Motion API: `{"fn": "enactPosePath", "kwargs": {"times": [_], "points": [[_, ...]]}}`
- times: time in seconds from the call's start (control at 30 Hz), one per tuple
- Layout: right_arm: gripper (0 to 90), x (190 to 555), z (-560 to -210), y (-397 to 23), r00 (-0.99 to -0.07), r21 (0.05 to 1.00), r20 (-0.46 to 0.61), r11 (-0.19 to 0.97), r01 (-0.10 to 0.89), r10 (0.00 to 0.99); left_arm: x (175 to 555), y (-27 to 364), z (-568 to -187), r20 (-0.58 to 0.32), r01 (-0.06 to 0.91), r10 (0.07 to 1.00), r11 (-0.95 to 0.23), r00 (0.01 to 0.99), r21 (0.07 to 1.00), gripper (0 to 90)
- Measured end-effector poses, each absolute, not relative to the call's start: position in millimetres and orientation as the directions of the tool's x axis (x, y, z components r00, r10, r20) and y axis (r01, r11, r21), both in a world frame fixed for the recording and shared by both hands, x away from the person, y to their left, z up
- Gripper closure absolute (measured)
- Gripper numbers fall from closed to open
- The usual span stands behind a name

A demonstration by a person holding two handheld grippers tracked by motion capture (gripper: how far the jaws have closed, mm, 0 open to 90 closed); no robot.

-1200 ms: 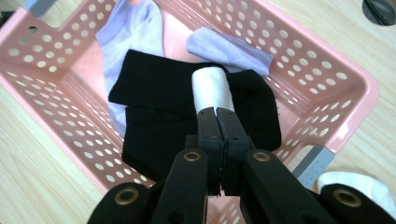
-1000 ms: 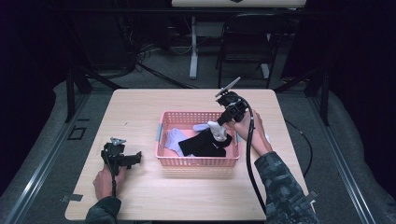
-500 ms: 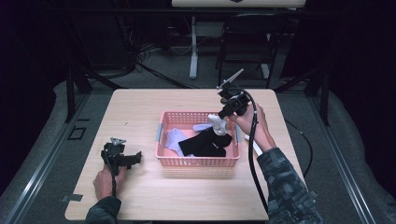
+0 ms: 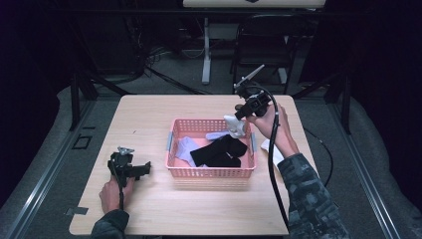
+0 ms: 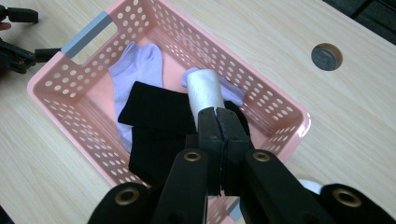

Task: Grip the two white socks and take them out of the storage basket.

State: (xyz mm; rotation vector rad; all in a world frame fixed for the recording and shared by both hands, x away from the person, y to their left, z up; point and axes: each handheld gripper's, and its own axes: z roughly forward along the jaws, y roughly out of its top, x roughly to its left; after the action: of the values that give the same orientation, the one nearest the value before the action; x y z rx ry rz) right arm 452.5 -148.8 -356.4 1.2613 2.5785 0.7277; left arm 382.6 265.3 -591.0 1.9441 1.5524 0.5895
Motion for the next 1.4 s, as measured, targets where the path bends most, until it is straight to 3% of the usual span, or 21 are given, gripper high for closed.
{"fn": "enactPosePath", "kwargs": {"times": [1.4], "points": [[90.0, 434.6, -318.5, -236.1, -0.496, 0.558, 0.001, 0.412, 0.721, 0.868, 382.7, 265.1, -591.1, -0.016, 0.718, 0.974, -0.154, 0.224, 0.678, 0.5]]}}
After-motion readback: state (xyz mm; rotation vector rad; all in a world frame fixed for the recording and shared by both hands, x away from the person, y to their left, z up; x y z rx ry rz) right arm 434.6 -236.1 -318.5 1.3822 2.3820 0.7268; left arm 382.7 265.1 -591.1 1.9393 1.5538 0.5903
